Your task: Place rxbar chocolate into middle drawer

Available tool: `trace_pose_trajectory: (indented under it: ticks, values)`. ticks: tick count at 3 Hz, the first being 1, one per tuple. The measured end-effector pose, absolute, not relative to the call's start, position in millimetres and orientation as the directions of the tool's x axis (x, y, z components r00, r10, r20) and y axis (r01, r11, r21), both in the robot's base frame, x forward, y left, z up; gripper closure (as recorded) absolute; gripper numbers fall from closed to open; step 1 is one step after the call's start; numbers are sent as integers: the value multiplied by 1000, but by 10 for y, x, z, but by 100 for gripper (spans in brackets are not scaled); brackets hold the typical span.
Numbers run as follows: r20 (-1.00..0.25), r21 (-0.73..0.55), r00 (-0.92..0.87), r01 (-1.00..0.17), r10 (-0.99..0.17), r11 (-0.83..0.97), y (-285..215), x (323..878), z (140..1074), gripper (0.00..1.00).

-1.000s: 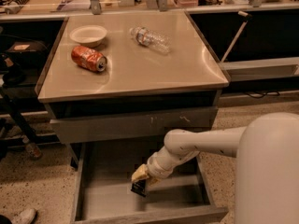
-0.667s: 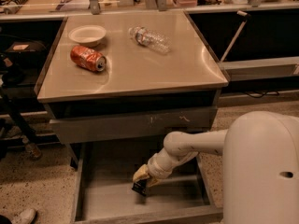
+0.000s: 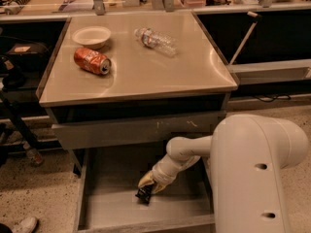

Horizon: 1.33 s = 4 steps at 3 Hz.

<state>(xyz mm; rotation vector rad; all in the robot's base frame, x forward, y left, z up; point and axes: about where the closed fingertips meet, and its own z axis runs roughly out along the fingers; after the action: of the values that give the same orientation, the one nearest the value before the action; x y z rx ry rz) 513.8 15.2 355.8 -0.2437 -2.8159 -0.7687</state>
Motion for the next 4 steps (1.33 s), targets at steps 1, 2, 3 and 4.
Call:
trace_pose_trajectory:
  ticks: [1, 2, 3, 4]
  values:
    - [246, 481, -964, 214, 103, 850, 153, 5146, 3552, 82]
    - [246, 481, -964, 214, 103, 850, 153, 5145, 3551, 59]
    - [246, 481, -964, 214, 103, 850, 153, 5145, 3551, 35]
    - [246, 481, -964, 214, 103, 850, 153, 5145, 3551, 12]
